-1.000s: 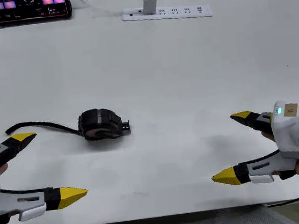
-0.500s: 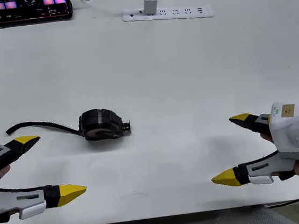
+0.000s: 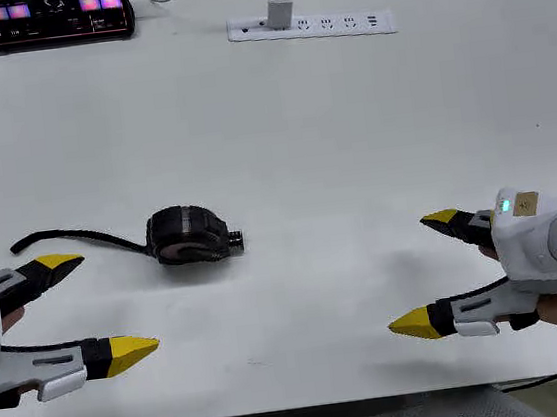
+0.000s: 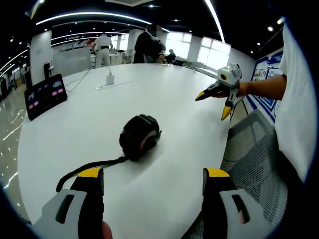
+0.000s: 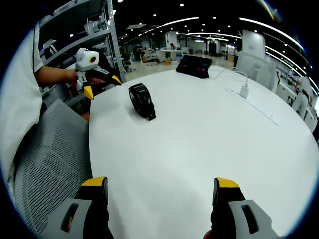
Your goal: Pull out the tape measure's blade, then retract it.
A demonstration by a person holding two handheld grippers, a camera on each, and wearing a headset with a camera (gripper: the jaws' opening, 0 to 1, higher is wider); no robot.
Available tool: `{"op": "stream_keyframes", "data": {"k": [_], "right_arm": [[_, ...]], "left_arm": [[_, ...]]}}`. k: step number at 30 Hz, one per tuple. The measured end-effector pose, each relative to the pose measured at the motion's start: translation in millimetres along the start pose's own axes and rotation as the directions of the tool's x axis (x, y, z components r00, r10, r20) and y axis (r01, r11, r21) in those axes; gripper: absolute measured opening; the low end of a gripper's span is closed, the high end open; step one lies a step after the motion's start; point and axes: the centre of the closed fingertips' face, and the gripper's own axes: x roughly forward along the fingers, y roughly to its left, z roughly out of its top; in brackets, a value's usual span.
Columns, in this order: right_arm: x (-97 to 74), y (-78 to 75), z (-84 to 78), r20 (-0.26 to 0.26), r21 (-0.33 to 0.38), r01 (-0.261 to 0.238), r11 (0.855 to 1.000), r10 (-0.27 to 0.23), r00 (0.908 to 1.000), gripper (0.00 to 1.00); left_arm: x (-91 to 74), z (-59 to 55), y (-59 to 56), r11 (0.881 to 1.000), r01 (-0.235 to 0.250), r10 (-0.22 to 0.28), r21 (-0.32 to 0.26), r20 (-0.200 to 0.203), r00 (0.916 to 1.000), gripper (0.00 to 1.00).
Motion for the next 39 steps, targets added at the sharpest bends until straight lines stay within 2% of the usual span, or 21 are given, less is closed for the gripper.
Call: {"op": "stream_keyframes", "data": {"k": [22,39], "right_arm": [[19.4,-9.9,19.5,0.009,-0.029,-0.020,0.999,0.020,0.9998,0.85],[29.5,-8.9,32.7,0.032,-0.046,-0.050,0.998,0.052,0.9981,0.86]], "left_arm": [[15.3,10.4,5.4,0.999,0.028,-0.028,0.031,-0.001,0.9996,0.77],[27.8,15.3,10.0,0.995,0.049,-0.047,0.090,-0.023,0.9986,0.76]]}}
